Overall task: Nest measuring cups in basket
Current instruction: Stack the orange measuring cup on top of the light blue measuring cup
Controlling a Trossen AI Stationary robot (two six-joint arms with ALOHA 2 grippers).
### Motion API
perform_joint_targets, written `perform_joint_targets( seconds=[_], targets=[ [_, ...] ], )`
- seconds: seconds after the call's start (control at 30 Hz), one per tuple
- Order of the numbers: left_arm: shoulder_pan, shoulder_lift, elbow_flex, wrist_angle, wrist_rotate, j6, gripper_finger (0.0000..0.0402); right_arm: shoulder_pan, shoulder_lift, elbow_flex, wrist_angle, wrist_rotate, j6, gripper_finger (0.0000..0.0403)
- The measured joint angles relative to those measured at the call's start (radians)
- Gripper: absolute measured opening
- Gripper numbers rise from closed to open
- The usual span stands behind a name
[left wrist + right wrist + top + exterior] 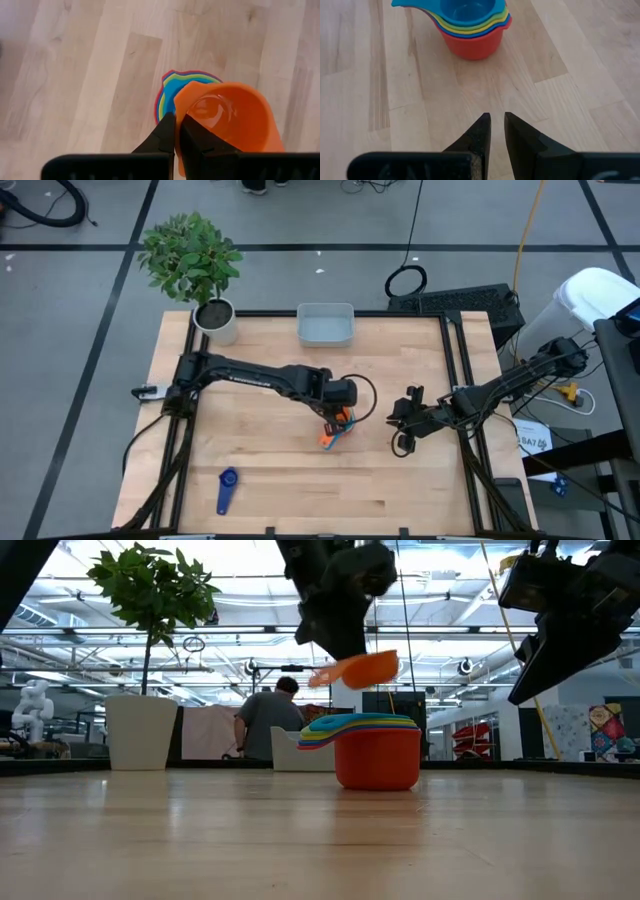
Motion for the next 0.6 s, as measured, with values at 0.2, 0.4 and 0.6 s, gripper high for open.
perform_joint_targets(
  seconds=[0.2, 0.4, 0.6],
  targets=[
    [0.000, 0.030, 0.000, -0.005, 0.002, -0.003, 0.0008, 0.000, 0.000, 0.000, 0.011, -0.001, 0.000, 0.0050],
    [-0.005, 0.045, -0.002, -0.005, 0.008, -0.010, 0.0008, 0.000, 0.000, 0.000, 0.016, -0.001, 0.000, 0.0050],
    [-0.005, 0.055, -0.002, -0.004, 0.008, -0.019, 0.0036, 0.000, 0.000, 0.000, 0.015, -0.003, 0.001, 0.0050]
  ],
)
